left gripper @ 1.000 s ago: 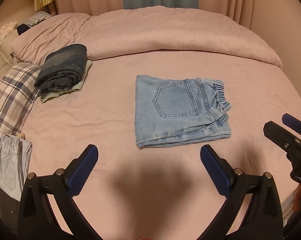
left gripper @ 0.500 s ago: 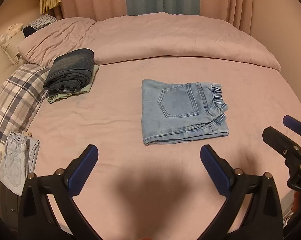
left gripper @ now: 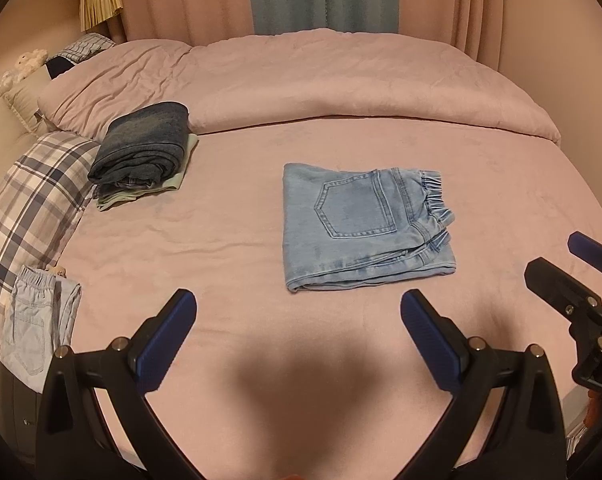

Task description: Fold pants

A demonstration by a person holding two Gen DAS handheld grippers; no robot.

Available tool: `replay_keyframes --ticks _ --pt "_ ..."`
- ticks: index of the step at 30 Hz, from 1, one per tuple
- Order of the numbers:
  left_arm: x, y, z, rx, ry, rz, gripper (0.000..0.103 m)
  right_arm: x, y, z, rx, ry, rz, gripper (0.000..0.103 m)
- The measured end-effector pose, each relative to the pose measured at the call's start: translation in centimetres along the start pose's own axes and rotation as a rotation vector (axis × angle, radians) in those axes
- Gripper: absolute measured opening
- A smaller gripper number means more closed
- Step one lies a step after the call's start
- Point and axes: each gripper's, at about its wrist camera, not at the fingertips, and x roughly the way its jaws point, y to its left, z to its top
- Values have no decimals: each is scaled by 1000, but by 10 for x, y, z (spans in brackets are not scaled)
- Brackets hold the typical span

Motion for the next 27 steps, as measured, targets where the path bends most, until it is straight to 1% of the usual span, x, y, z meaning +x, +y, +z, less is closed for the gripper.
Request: replay_keyframes --ticks 16,22,27 --pt "3 -8 -2 18 7 -14 102 -3 -2 -2 5 1 -6 92" --pt "3 -8 -2 18 2 -14 102 -2 -4 -2 5 1 -5 92" --pt "5 -8 -1 6 14 -21 102 -3 -4 -2 7 3 -6 92"
